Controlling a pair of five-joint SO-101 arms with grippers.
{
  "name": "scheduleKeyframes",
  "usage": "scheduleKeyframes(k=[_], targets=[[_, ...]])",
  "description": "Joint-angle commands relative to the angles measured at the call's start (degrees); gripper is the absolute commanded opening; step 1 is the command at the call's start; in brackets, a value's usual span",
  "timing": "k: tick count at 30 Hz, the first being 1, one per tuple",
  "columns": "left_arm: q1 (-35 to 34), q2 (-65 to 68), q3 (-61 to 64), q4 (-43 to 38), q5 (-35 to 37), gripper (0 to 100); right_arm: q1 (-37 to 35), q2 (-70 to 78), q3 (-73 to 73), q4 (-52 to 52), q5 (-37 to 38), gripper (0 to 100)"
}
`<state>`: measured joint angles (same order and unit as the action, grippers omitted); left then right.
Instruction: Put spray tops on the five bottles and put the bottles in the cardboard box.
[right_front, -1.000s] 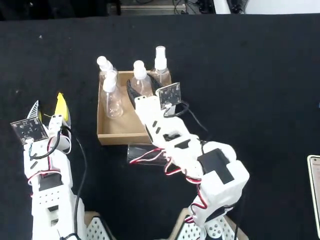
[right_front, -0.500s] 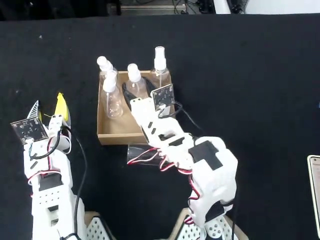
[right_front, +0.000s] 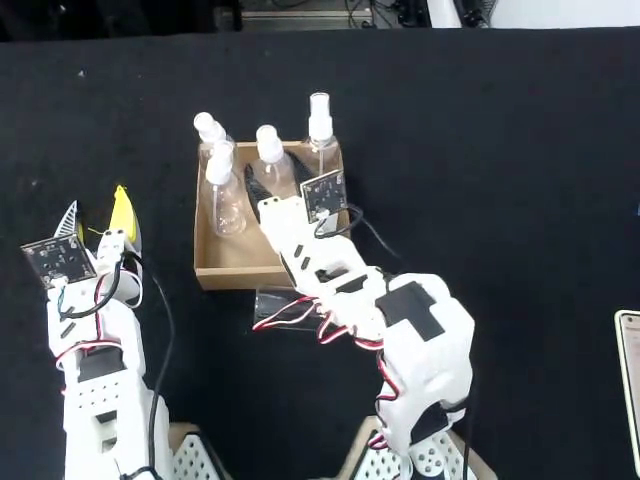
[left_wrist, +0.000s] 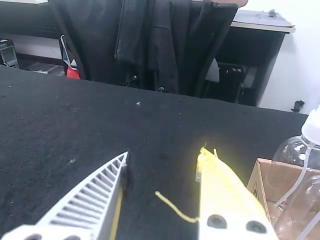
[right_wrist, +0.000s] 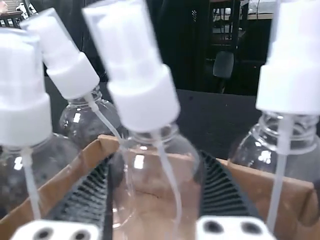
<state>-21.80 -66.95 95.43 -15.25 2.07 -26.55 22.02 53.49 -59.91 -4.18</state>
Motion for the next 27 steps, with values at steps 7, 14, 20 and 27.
scheduleKeyframes(k=[7, 14, 20, 27], targets=[[0.1, -0.4, 1.3, -1.1, -0.5, 19, -1.0, -0.4, -0.1, -1.8, 0.4, 14.0], [0.1, -0.4, 1.3, -1.1, -0.5, 19, -2.7, -0.7, 1.8, -2.2, 0.5, 14.5], [0.1, -0.4, 1.3, -1.1, -0.5, 19, -2.5, -0.7, 1.6, -2.2, 0.5, 14.5], [0.1, -0.4, 1.3, -1.1, -0.5, 19, -2.5, -0.7, 1.6, -2.2, 0.5, 14.6]])
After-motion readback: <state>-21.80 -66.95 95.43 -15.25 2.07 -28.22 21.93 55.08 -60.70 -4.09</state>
